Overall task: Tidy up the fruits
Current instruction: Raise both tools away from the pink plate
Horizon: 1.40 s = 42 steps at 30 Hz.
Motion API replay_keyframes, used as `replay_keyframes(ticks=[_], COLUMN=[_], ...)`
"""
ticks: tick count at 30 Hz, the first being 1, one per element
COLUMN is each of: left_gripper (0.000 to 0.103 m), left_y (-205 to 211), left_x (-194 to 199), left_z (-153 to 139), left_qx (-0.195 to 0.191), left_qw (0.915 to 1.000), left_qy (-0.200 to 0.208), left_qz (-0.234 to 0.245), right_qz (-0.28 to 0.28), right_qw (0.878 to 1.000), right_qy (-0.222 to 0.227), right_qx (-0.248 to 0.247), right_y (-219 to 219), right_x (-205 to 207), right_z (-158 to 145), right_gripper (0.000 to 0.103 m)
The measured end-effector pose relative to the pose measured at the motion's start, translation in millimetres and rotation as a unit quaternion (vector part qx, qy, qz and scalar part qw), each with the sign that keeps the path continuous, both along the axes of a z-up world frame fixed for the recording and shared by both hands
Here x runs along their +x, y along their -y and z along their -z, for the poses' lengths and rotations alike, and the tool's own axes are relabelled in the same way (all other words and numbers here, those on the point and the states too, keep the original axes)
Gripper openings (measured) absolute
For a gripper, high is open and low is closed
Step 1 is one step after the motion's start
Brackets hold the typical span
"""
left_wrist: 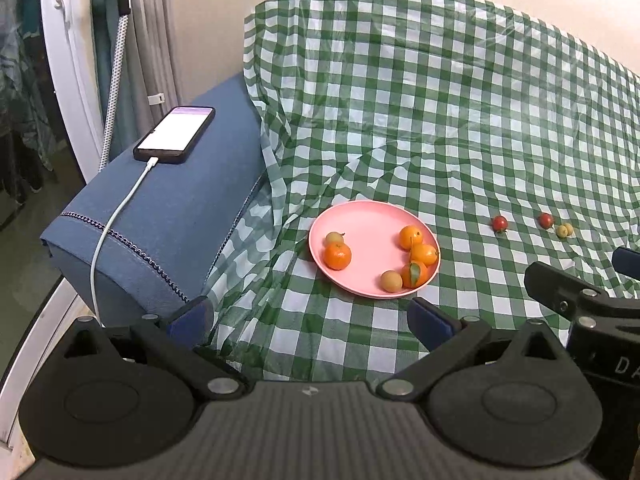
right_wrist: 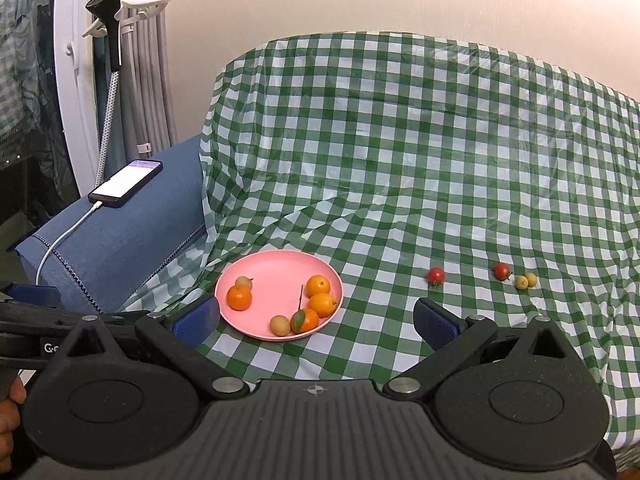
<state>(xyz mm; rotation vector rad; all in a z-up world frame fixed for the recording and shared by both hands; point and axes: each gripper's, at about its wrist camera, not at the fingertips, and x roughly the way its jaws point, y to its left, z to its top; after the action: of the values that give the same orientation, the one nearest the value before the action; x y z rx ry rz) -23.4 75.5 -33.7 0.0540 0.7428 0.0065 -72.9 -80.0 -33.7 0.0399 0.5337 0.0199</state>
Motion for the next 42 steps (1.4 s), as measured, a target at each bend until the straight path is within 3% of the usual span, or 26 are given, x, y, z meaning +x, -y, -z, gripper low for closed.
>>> replay_keyframes(ticks=[17, 42], left_gripper=[0.103, 0.103], left_y=[3.5, 18.1], left_x=[6.8, 27.4], left_z=[10.3, 26.0], left_qx=[0.001, 0.035], left_qw=[0.9998, 0.9981], left_qy=[-0.019, -0.05], left_qz=[-0.001, 0.008], right_qz=[-0.002, 0.009], right_qw=[1.0, 0.998], right_qy=[-0.021, -0.038], right_qx=[0.012, 0.053], right_y=[3.0, 17.4], right_x=[8.0, 23.5], right_z=[11.8, 34.1], right_gripper=[0.102, 0.102])
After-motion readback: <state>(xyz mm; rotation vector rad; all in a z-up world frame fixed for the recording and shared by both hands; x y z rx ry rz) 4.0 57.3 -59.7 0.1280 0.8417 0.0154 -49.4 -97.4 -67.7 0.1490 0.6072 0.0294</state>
